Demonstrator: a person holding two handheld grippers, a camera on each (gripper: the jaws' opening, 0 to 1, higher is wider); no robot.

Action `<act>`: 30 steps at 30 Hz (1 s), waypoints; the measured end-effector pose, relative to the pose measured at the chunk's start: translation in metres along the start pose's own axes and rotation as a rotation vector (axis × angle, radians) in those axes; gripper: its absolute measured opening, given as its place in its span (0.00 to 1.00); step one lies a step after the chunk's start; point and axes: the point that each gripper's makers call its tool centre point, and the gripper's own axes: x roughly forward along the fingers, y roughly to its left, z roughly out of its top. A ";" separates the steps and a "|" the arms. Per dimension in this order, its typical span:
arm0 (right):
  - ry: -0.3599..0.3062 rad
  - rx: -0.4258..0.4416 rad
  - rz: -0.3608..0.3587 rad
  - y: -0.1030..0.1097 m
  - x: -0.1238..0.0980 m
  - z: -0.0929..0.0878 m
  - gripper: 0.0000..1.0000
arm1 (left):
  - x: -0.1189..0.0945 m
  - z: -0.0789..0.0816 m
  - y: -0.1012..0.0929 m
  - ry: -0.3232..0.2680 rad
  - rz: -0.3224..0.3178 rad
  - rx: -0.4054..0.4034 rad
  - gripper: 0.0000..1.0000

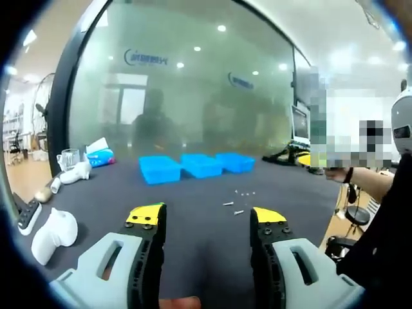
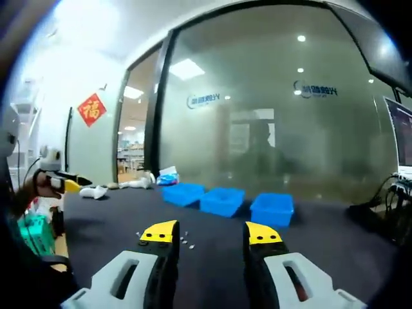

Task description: Sort the screws, nuts, and washers into the corresponding bins

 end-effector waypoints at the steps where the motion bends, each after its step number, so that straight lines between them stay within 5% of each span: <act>1: 0.003 0.003 0.004 0.003 -0.003 -0.002 0.37 | 0.000 0.000 0.000 0.001 0.000 0.002 0.51; 12: 0.013 -0.001 0.034 0.018 -0.009 -0.003 0.37 | 0.000 0.000 -0.001 0.001 -0.003 0.004 0.51; 19: 0.103 -0.039 0.168 0.043 0.001 -0.015 0.37 | -0.001 0.000 -0.001 0.000 0.000 0.004 0.51; 30: 0.141 -0.048 0.336 0.068 0.011 -0.020 0.37 | -0.003 -0.005 0.001 0.018 -0.003 0.004 0.51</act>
